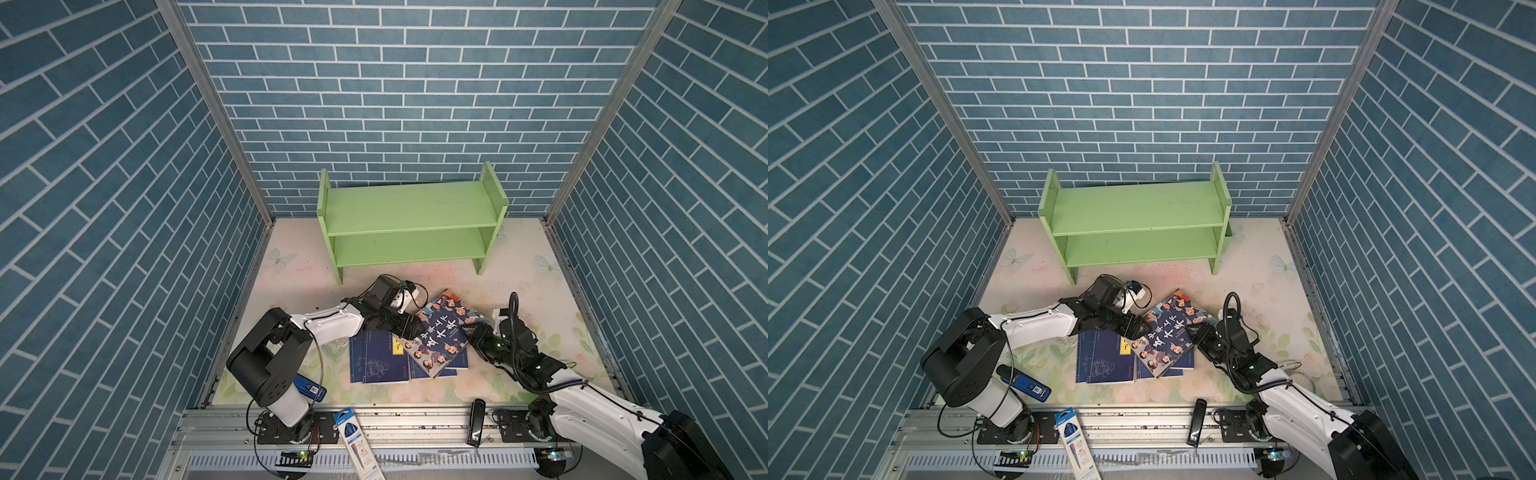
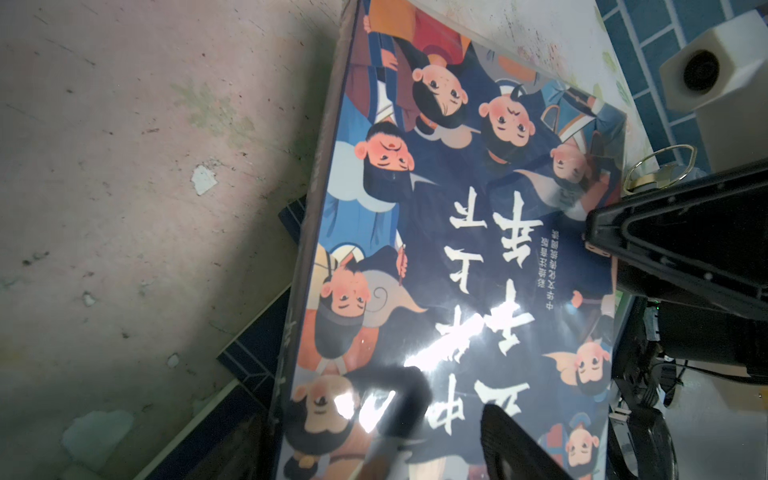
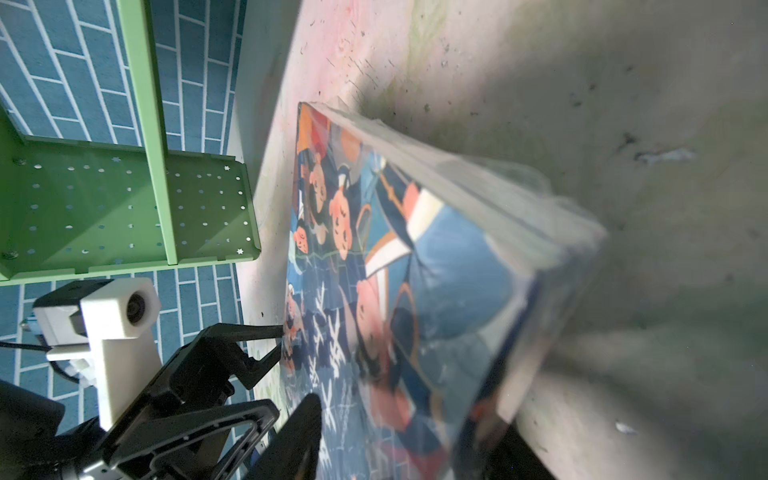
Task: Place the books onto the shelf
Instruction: 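Lift the illustrated book off the blue books with both grippers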
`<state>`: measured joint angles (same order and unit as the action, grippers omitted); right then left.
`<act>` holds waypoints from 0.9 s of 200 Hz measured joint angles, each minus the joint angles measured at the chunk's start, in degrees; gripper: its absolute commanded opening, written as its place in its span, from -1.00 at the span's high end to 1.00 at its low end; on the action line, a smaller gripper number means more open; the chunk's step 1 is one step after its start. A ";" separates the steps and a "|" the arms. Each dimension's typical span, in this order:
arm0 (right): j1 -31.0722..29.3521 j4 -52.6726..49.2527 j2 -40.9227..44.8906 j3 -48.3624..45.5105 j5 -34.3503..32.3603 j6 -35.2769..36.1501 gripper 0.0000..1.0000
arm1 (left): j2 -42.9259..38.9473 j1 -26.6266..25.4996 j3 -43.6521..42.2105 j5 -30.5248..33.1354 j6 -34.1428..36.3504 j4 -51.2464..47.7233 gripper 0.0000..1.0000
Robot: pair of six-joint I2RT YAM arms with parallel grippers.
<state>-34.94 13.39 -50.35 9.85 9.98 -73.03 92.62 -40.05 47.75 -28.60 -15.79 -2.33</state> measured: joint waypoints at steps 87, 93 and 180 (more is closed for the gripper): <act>0.09 6.93 -5.44 0.07 2.95 1.33 -0.12 | 2.01 -0.02 1.31 -1.64 -1.03 2.49 -0.63; 0.09 7.37 -5.77 0.07 3.08 1.36 -0.12 | 2.08 -0.02 1.31 -1.73 -1.20 2.71 -0.63; 0.07 11.91 -8.09 0.83 4.04 2.03 0.12 | 3.67 -0.02 1.73 -2.91 -3.32 5.29 -0.62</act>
<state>-34.87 25.30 -58.43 10.68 14.02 -71.00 96.29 -40.07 49.47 -31.51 -19.11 2.96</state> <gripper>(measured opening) 0.443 0.813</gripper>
